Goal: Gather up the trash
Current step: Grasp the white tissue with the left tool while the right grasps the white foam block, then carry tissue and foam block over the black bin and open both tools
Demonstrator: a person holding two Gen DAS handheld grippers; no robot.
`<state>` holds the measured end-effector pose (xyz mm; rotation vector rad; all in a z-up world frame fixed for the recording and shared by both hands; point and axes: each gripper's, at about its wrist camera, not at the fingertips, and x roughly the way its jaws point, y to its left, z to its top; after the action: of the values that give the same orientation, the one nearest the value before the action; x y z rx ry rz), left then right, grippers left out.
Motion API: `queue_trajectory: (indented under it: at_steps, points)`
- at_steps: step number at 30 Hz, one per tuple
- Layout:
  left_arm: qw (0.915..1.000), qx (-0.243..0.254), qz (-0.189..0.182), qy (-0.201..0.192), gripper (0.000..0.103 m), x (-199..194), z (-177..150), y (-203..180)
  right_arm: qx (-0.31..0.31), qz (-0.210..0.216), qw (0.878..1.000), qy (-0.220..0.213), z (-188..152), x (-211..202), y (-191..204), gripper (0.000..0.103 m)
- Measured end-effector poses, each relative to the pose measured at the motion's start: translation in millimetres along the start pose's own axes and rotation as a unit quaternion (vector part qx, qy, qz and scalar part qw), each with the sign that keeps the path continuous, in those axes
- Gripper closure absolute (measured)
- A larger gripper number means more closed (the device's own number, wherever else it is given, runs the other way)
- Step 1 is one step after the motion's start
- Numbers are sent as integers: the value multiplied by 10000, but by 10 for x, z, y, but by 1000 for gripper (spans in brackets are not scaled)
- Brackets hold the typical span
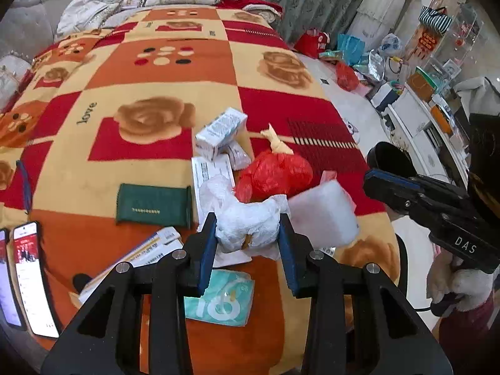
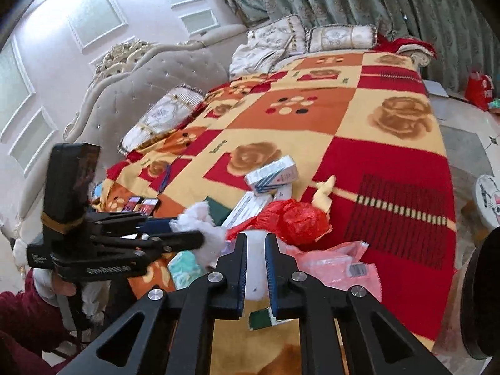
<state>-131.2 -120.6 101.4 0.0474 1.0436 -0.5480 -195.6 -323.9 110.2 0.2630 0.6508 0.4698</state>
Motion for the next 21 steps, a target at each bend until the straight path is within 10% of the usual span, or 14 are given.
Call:
queue_trajectory:
  at_steps: [2,4,6,9,13,21]
  points:
    - [10000,-23,47,-18,68,-5,4,12,-29,-26,10000,-49,-9,-41,40,91]
    - [9999,-104,90,-42,68,-14,7,62,-190,-176,9996,144,-42,-16,153,46]
    - [9998,-161,93,-77,68,-41,7,92,-425,-236,9984,293,-108,60,266,22]
    - [9997,-185,103,-157,68,-104,2,103,-600,-482,9959,475,-198,240,316,30]
    - [9994,-206,92,-263,68,-188,32,112,-525,-510,9957,562,-255,476,221,73]
    - [9988,-155,-118,-450,68,-240,197,-80,3,-13,9999,-162,-4,-61,0,73]
